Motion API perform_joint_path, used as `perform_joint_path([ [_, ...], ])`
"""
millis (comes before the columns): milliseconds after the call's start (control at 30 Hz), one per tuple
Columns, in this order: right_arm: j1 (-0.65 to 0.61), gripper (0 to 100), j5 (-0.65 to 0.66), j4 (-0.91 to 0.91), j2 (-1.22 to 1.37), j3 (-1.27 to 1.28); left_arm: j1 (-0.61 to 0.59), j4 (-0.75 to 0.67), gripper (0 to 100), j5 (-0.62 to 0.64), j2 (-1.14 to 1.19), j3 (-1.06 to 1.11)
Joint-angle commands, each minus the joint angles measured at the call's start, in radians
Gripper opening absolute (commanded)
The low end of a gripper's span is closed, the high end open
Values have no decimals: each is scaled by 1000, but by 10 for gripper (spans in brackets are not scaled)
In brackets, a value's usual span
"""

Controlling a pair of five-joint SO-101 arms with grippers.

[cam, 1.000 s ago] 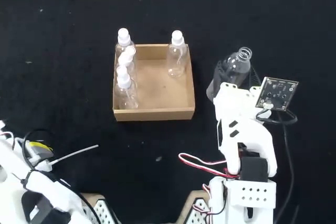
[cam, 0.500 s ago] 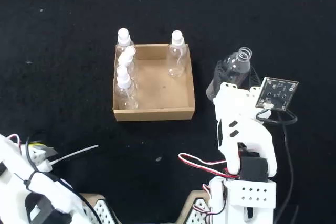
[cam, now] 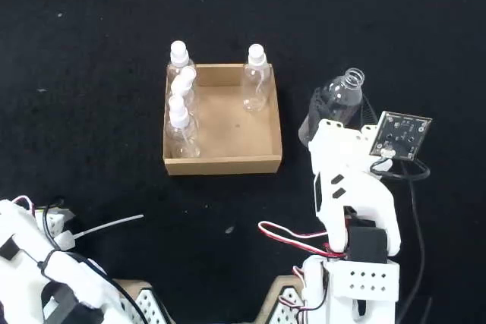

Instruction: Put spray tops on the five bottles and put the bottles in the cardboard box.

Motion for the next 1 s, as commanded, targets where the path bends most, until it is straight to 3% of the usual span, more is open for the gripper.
perform_joint_path([
  [0, -17, 11, 0, -29, -24, -7, -7, -9, 239, -61, -18, -5],
  [433, -34, 11, -6, -25, -24, -5, -4, -9, 238, -68, -18, -13],
  [533, -29, 11, -5, -25, -24, -5, 48, -2, 235, -64, -17, 10],
  [800, -26, 11, -2, -26, -24, -8, 102, -11, 234, 38, -18, 31],
  [967, -26, 11, 0, -28, -24, -8, 99, -66, 122, 89, -18, 50],
])
